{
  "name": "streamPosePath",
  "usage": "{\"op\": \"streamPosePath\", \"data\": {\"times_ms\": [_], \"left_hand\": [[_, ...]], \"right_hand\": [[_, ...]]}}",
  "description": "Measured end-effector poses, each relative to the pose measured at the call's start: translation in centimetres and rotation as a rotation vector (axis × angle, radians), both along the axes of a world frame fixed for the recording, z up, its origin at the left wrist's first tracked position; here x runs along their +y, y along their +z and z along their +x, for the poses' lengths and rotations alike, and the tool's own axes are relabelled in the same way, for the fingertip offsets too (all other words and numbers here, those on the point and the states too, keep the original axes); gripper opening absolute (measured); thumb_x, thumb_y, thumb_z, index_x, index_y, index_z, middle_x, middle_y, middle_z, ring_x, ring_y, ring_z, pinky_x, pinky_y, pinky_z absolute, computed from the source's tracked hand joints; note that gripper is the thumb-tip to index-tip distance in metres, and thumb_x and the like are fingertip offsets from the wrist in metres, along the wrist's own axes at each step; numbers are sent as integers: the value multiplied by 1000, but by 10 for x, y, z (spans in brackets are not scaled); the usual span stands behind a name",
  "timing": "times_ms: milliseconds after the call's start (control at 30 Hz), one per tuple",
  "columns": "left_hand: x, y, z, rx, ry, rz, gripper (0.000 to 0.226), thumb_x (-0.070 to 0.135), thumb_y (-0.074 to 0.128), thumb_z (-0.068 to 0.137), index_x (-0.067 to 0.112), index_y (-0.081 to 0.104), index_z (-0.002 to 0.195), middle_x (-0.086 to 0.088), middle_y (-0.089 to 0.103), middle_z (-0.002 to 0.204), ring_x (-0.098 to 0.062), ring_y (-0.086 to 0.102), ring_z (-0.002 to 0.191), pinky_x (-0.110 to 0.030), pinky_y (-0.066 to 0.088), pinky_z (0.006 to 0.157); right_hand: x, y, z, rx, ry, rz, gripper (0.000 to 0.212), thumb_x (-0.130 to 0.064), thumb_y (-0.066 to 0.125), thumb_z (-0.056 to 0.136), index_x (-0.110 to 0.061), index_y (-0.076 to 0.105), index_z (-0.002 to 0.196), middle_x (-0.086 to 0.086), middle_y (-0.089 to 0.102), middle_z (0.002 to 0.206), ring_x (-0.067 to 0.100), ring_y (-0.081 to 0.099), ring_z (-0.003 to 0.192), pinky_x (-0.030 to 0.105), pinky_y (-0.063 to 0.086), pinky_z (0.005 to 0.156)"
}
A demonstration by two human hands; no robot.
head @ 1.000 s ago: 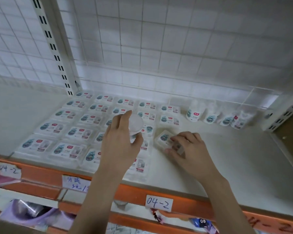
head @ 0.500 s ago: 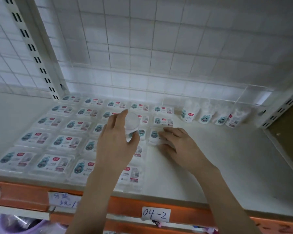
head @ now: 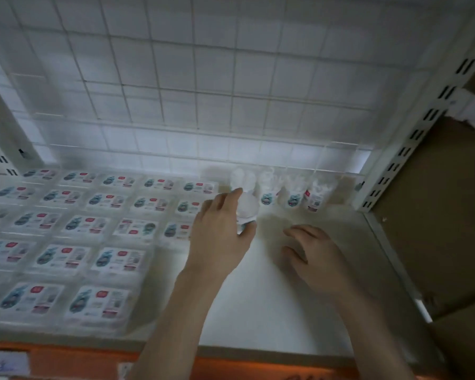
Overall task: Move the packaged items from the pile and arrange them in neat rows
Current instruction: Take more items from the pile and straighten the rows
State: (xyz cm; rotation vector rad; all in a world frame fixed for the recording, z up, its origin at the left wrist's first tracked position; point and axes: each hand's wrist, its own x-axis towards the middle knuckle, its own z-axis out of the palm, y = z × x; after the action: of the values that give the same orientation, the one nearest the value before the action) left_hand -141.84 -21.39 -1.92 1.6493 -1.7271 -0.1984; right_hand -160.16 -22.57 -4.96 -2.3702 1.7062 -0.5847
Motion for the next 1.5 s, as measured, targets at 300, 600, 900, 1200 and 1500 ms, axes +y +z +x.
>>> {"op": "streamPosePath", "data": {"times_ms": [300,600,900,1200,1500], "left_hand": [[-30,-6,-41,-103,109,114,46,19,55,89,8,45,133,-10,33,142,-29,44,121,-34,35,100],[-39,-10,-23,-163,137,125,45,15,51,92,5,40,135,-14,29,145,-29,38,127,-35,31,105],[-18,-3,8,-178,59,169,68,28,58,88,18,21,145,-8,15,152,-28,25,135,-35,24,108],[103,-4,201,-165,379,60,40,30,59,86,14,55,122,-8,55,125,-32,49,115,-44,40,97],[288,-18,455,-108,668,167,31,33,42,77,11,62,87,-13,65,81,-35,60,75,-40,50,63]], "right_hand": [[1,0,-61,8,-41,20,34,-21,55,88,-12,57,121,4,58,121,21,49,114,27,37,93],[4,-4,-37,8,122,30,25,-25,54,88,-10,60,107,4,59,109,22,50,103,33,43,86],[12,8,14,14,192,37,36,-23,53,88,-11,55,121,7,56,121,24,47,112,28,36,94],[59,38,184,-53,355,-136,27,-18,58,87,-11,61,113,8,62,113,26,56,105,30,44,88],[173,17,465,-154,589,-53,34,-29,51,92,-15,54,123,0,55,124,18,46,118,26,37,94]]}}
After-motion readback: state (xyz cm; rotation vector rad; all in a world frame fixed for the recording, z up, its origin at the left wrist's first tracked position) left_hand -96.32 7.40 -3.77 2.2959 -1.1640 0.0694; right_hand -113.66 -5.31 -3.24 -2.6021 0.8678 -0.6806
